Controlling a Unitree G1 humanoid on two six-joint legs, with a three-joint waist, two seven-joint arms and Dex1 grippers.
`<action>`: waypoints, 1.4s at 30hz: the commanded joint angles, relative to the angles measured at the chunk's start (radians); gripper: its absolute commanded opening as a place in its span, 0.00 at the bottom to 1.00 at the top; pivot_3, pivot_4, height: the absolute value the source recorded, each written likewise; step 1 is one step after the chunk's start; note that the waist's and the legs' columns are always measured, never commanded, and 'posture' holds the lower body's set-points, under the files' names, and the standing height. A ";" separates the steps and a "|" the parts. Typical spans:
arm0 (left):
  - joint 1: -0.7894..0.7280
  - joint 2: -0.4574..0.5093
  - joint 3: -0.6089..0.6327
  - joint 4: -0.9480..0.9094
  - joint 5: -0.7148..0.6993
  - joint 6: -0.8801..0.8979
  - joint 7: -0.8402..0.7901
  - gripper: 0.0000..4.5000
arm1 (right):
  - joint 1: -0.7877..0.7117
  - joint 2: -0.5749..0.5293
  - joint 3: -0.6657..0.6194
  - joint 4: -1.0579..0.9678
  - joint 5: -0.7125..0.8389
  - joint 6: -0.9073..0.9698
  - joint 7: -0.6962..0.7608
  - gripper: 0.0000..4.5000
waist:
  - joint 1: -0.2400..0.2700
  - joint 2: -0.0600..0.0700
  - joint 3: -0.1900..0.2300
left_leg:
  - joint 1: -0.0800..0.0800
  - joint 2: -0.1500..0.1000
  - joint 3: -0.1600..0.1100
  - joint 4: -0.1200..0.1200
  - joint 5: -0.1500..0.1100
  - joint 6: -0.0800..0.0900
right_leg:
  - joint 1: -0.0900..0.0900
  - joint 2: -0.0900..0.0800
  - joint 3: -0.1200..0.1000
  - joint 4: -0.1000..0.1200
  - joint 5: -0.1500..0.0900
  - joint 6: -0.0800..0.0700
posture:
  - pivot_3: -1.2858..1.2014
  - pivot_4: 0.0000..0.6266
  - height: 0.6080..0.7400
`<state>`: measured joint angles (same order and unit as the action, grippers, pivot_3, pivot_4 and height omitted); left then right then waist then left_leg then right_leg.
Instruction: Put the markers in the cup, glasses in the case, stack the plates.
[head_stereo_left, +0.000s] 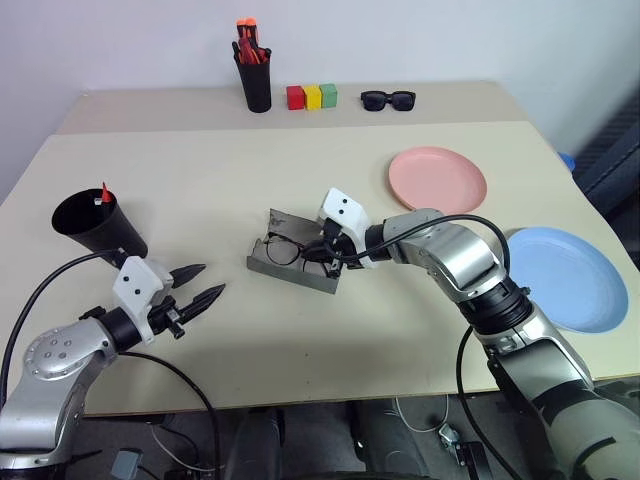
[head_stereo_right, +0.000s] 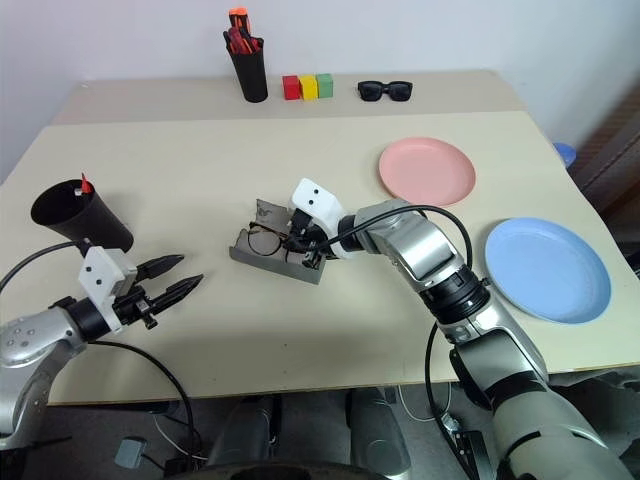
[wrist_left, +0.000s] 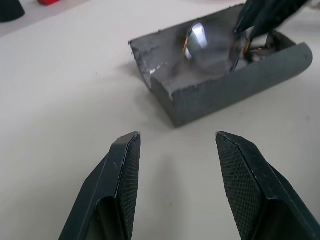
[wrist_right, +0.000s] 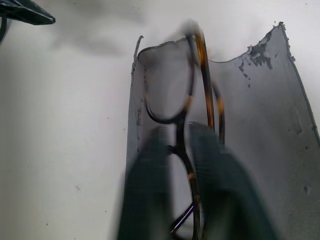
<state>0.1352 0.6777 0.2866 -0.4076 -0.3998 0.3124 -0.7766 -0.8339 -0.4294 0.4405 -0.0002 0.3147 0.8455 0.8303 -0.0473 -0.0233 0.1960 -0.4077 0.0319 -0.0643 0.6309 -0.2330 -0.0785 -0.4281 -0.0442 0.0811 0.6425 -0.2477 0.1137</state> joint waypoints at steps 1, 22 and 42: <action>-0.031 0.013 -0.009 -0.029 -0.007 0.018 0.010 0.54 | -0.006 0.016 -0.050 -0.033 -0.011 -0.025 -0.016 0.53 | 0.000 0.000 0.000 | 0.000 0.000 0.000 0.000 0.000 0.000 | 0.000 0.000 0.000 0.000 0.000 0.001 | 0.52 0.24 1.00; -0.996 -0.214 -0.433 0.726 0.187 0.269 0.089 0.01 | 0.361 -0.244 -0.274 -0.445 0.016 -0.116 -0.001 0.73 | -0.004 -0.001 0.000 | 0.001 -0.001 -0.003 0.001 0.000 0.000 | 0.002 0.002 0.000 0.002 0.000 0.003 | 0.52 0.24 1.00; -1.042 -0.135 -0.515 0.803 0.215 0.280 -0.391 0.01 | 0.476 -0.277 -0.339 -0.499 0.024 -0.133 -0.030 0.73 | 0.002 -0.001 0.000 | 0.000 -0.001 -0.003 0.000 0.000 0.000 | 0.001 0.001 0.000 0.003 0.000 0.003 | 0.52 0.24 1.00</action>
<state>-0.9190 0.5259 -0.2238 0.4669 -0.1673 0.5963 -1.1325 -0.3550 -0.6977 0.1319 -0.4904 0.3375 0.7338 0.8030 -0.0451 -0.0239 0.1958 -0.4078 0.0306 -0.0674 0.6315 -0.2329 -0.0785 -0.4271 -0.0429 0.0810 0.6453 -0.2481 0.1170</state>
